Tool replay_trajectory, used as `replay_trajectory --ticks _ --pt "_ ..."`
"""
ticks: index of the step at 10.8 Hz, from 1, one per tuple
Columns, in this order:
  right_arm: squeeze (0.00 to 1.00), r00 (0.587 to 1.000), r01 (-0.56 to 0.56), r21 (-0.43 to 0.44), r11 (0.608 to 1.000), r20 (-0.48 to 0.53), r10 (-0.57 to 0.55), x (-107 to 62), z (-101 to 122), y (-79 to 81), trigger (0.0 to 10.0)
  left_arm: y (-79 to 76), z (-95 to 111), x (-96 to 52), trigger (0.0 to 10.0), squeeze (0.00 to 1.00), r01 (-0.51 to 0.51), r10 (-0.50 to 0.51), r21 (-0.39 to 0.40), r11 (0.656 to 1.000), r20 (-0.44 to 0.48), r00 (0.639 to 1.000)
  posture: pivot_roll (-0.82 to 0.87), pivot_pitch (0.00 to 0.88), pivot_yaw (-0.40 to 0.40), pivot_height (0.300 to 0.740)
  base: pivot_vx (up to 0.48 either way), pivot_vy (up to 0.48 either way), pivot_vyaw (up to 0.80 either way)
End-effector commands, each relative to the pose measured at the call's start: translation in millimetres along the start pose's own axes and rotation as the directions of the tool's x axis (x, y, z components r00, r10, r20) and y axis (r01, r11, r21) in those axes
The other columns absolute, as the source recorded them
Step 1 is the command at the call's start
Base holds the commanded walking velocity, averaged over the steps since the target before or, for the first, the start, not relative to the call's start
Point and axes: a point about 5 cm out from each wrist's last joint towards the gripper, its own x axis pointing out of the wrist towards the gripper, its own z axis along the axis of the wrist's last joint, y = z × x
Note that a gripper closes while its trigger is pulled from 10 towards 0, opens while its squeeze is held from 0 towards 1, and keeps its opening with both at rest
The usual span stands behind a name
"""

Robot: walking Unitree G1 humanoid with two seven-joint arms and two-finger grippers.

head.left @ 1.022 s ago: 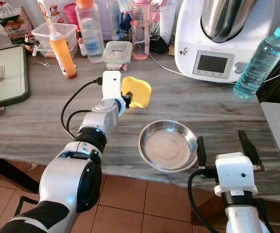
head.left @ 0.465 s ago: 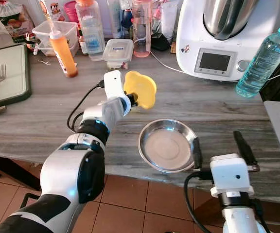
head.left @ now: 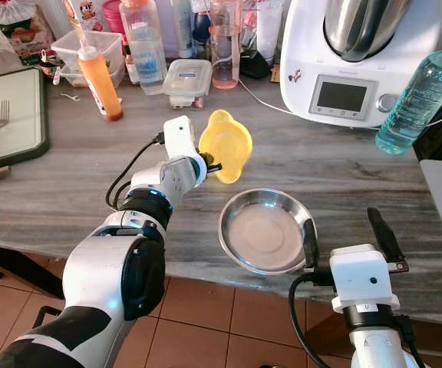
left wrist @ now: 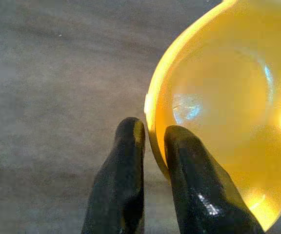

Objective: Setting the table

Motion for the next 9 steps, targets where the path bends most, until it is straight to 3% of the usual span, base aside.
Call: replay_trajectory --ticks 1,9 --pt "0.00 1.000 -0.003 0.003 1.000 0.004 0.003 0.0 1 0.9 10.0 -1.2 6 -1.4 0.0 0.00 -0.004 0.004 -0.007 1.000 -0.004 1.000 0.00 0.144 0.053 0.740 0.000 0.000 0.00" --pt "0.00 1.000 -0.028 0.005 1.000 0.015 0.028 4.2 -2 5.3 10.0 21.0 11 -5.2 0.0 0.00 -0.044 0.044 -0.011 0.999 -0.021 0.999 0.05 0.133 0.041 0.740 0.000 0.000 0.00"
